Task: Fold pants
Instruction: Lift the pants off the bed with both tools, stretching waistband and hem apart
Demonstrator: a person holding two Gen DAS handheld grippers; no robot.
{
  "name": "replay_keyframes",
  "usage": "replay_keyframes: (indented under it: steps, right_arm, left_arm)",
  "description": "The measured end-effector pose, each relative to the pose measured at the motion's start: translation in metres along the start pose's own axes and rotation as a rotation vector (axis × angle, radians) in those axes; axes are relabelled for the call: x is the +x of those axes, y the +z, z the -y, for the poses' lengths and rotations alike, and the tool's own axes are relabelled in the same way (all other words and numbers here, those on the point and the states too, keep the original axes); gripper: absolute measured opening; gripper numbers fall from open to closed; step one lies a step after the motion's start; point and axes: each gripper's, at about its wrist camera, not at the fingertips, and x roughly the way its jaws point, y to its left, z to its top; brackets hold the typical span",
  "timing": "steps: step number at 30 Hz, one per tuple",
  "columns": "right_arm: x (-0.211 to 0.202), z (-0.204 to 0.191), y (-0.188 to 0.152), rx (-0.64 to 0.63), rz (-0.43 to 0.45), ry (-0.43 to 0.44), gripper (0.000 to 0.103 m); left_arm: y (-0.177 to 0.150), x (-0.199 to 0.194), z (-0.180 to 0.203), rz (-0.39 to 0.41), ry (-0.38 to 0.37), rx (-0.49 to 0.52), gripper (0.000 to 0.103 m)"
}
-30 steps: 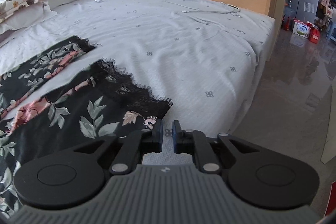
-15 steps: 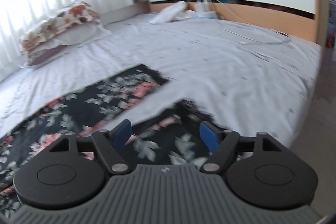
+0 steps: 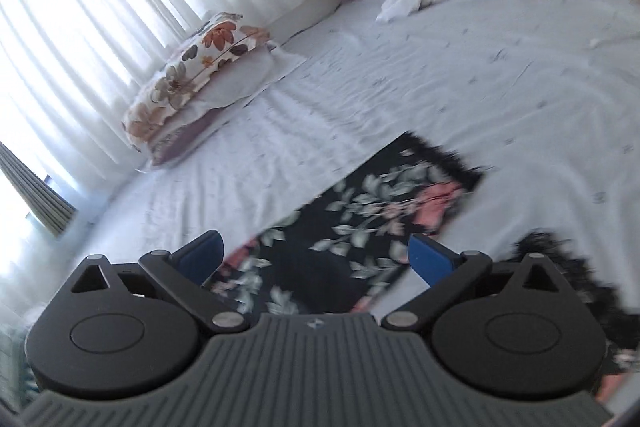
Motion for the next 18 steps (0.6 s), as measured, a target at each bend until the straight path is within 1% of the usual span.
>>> replay_keyframes:
  steps: [3, 6, 8, 11, 12, 14, 15, 16, 17, 18]
  right_arm:
    - [0.036, 0.002, 0.021, 0.067, -0.035, 0.001, 0.103]
    - [0.076, 0.010, 0.037, 0.107, -0.061, -0.044, 0.103]
    - [0.104, 0.015, 0.045, 0.102, -0.060, -0.108, 0.103]
    - [0.142, 0.020, 0.052, 0.055, -0.019, -0.279, 0.103]
    - [0.154, 0.024, 0.054, 0.036, -0.009, -0.314, 0.103]
    - [0.178, 0.033, 0.059, 0.027, -0.032, -0.338, 0.103]
    - [0.190, 0.038, 0.060, 0.035, -0.052, -0.346, 0.103]
    - [0.202, 0.042, 0.061, 0.044, -0.065, -0.356, 0.103]
    - [0.212, 0.046, 0.061, 0.049, -0.073, -0.365, 0.103]
    - [0.222, 0.049, 0.062, 0.053, -0.081, -0.374, 0.103]
  left_arm:
    - [0.005, 0.035, -0.001, -0.038, 0.060, -0.042, 0.086]
    - [0.005, 0.061, -0.002, -0.073, 0.076, -0.056, 0.086]
    - [0.003, 0.075, -0.002, -0.087, 0.093, -0.064, 0.086]
    - [-0.002, 0.091, -0.003, -0.102, 0.116, -0.053, 0.086]
    - [-0.003, 0.095, -0.001, -0.098, 0.121, -0.037, 0.086]
    - [-0.006, 0.099, 0.005, -0.086, 0.138, 0.005, 0.086]
    - [-0.007, 0.100, 0.008, -0.081, 0.149, 0.024, 0.084]
    - [-0.008, 0.101, 0.010, -0.072, 0.165, 0.037, 0.074]
    - [-0.010, 0.099, 0.012, -0.060, 0.188, 0.053, 0.067]
    - [-0.011, 0.099, 0.014, -0.044, 0.216, 0.075, 0.048]
